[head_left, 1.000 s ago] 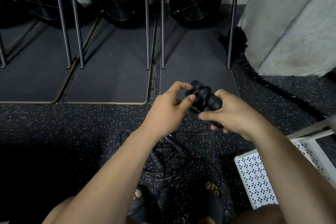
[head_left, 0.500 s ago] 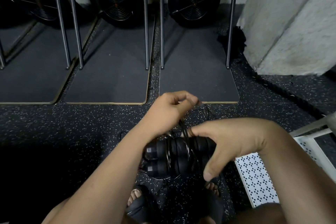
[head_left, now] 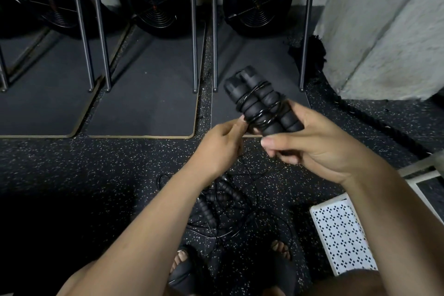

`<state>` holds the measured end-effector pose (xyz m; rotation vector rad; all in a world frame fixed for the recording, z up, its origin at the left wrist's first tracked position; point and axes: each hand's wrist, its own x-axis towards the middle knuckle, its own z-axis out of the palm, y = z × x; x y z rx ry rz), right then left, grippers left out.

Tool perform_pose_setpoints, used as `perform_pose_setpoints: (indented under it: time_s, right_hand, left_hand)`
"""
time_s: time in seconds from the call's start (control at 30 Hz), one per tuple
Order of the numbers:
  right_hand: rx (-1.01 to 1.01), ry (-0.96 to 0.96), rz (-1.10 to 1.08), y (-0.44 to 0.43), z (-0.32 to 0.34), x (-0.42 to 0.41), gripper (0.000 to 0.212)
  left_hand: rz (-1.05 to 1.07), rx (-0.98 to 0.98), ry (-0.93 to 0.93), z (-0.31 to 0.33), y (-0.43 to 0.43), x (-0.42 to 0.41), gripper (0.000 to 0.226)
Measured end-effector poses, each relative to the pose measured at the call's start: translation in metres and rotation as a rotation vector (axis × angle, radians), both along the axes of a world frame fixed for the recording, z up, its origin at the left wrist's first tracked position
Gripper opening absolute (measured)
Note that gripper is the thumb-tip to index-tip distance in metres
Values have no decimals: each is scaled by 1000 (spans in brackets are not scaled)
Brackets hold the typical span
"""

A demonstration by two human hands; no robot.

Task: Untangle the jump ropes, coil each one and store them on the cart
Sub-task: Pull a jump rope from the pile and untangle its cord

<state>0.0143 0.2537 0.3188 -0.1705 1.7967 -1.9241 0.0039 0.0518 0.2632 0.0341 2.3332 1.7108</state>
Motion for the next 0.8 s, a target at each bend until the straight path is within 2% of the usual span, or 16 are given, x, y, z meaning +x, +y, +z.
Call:
perform_pose_setpoints:
  time_s: [0.1,0.2,0.4,0.6,0.7,0.8]
  right_hand:
    - [137,2,-162,-2,-6,-4,66]
    - [308,-3,-258,-1,-20,-9,62]
    - [635,32,-282,6,-42,-16,57]
    - [898,-39,45,3,-46,-9,52]
    - [915,-104,328,-2,-43,-4,53]
    - [814,-142,570,-4,-31,3,54]
  left_hand:
    - [-41,-100,89,-1,-1,2,42]
    - [-57,-170,90,-6,-1,0,23]
    - [-91,-268,111,-7,-1,4,36]
    - [-94,-295,161,-6,-4,2,31]
    - [-117,-279,167,-7,-7,0,24]
    - [-144,-248,164,-7,-7,0,15]
